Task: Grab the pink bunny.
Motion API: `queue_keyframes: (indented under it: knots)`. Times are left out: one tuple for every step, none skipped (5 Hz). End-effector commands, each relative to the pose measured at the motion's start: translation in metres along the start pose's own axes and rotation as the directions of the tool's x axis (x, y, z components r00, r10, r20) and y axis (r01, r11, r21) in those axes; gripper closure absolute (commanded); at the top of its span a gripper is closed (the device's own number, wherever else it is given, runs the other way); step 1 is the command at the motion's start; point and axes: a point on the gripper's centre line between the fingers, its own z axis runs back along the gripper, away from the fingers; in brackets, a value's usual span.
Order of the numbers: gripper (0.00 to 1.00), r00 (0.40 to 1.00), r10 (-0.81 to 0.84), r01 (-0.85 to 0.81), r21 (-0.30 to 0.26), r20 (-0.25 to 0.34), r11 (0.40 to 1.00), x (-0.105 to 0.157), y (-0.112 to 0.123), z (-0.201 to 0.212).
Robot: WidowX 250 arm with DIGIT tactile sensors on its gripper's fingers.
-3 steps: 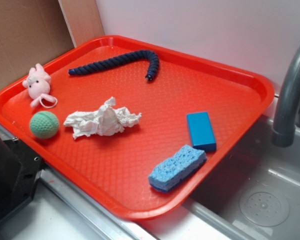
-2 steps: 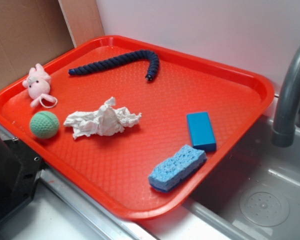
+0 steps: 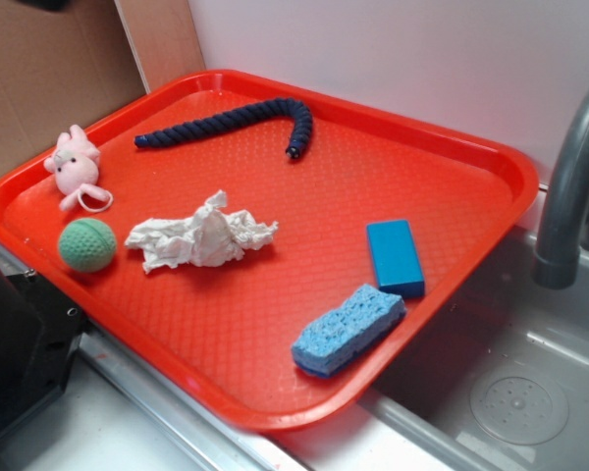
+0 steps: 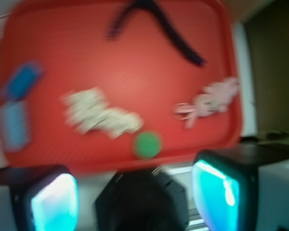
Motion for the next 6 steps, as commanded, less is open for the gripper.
queue_keyframes:
  knots:
    - [0.00, 0.869, 0.471, -0.437, -0.211, 0.153, 0.875, 0.055, 0.076, -0.069]
    - [0.00, 0.703, 0.685, -0.601, -0.354, 0.191, 0.716, 0.028, 0.105, -0.086]
    - [0.00, 0.601, 0.781, -0.701, -0.355, 0.173, 0.618, 0.029, 0.097, -0.103]
    - [0.00, 0.629, 0.760, -0.698, -0.311, 0.163, 0.645, 0.034, 0.092, -0.115]
    - [0.00, 0.728, 0.662, -0.603, -0.292, 0.179, 0.742, 0.057, 0.072, -0.127]
    - [0.00, 0.773, 0.609, -0.572, -0.222, 0.178, 0.790, 0.068, 0.064, -0.141]
